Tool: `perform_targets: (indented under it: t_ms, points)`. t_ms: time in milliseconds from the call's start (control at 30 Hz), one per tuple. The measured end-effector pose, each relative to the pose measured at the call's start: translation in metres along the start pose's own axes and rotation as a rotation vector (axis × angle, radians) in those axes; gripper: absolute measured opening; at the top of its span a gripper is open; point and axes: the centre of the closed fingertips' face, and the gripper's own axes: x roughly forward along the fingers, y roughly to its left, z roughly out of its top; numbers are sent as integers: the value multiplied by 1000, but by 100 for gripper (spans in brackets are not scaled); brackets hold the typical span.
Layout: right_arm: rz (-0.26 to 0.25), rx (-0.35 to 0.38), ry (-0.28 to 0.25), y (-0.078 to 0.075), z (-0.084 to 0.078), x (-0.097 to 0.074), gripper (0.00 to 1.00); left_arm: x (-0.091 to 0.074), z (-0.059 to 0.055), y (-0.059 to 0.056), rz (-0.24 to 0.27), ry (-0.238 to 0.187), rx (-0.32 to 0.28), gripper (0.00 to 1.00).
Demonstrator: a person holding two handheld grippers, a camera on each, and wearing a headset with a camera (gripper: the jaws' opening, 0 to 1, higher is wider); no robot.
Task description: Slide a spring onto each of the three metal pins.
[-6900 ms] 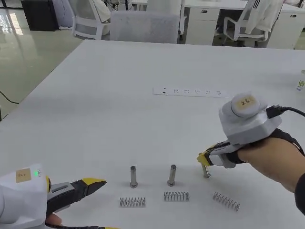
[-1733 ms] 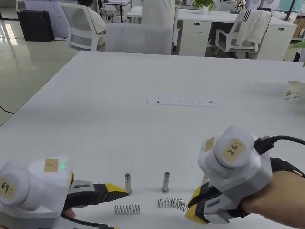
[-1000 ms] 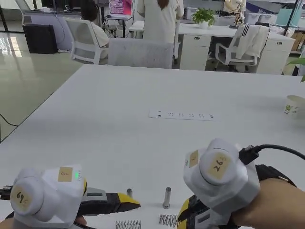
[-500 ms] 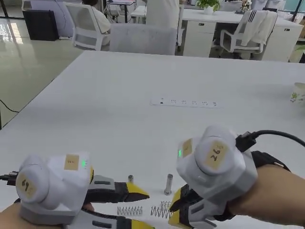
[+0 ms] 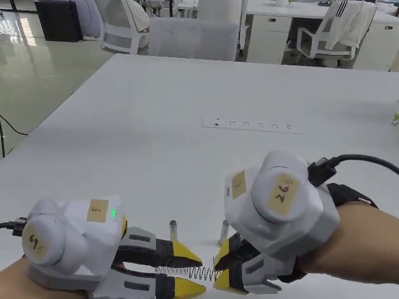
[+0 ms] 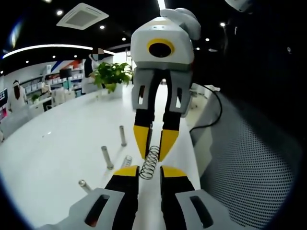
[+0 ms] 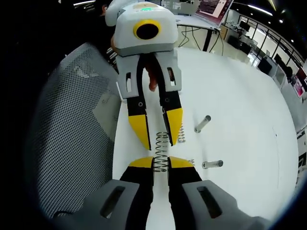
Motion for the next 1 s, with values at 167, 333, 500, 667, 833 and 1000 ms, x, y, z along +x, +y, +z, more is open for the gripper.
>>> perform_targets:
  t_ms: [167, 333, 500, 667, 833, 1000]
  points:
    - [8, -14, 4, 2, 0, -1, 8, 0, 0, 0, 1, 2, 12, 5]
    - [10, -21, 9, 3, -1, -2, 8, 3, -1, -2, -8, 4, 13, 4]
    - [19, -24, 10, 6, -2, -3, 8, 4, -1, -6, -26, 8, 12, 4]
    - [16, -14, -13, 6, 1, -5, 8, 4, -1, -7, -31, 4, 19, 3]
    - [6, 4, -19, 4, -1, -6, 14, 4, 1, -6, -28, -4, 18, 3]
    - [2, 24, -14, 3, -10, -6, 15, 3, 4, -5, -26, -17, 15, 3]
